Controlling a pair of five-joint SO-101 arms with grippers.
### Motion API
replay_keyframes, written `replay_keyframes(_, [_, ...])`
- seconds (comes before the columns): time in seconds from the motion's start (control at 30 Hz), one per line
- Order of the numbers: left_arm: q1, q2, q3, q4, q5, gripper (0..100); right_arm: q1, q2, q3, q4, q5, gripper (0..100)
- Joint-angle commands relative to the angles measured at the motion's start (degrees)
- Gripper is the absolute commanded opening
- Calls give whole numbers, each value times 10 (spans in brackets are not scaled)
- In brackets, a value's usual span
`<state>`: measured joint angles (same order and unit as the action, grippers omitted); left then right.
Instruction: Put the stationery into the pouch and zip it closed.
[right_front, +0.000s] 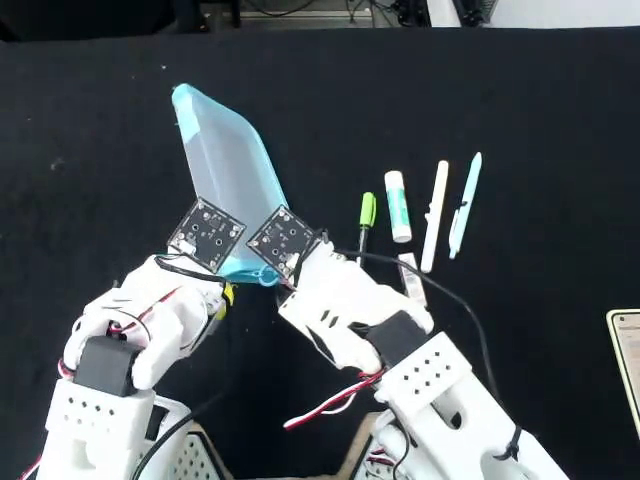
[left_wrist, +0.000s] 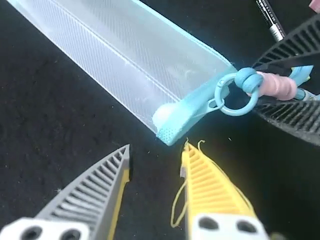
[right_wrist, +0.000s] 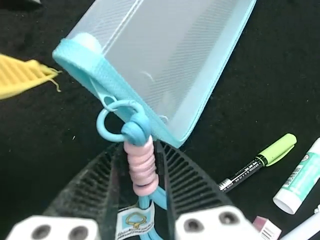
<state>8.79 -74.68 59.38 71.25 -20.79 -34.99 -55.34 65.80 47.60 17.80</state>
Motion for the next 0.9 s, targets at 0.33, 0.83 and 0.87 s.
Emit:
replay_keyframes(0.33, [6,-4,-34,-11,31,170,11,-15,-3,-13,2,11])
replay_keyframes(0.83, [76,-4,26,-56,105,175,11,-15,-4,-15,2,11])
replay_keyframes(0.87, [77,-4,20,-48,107,175,11,-15,-4,-16,2,11])
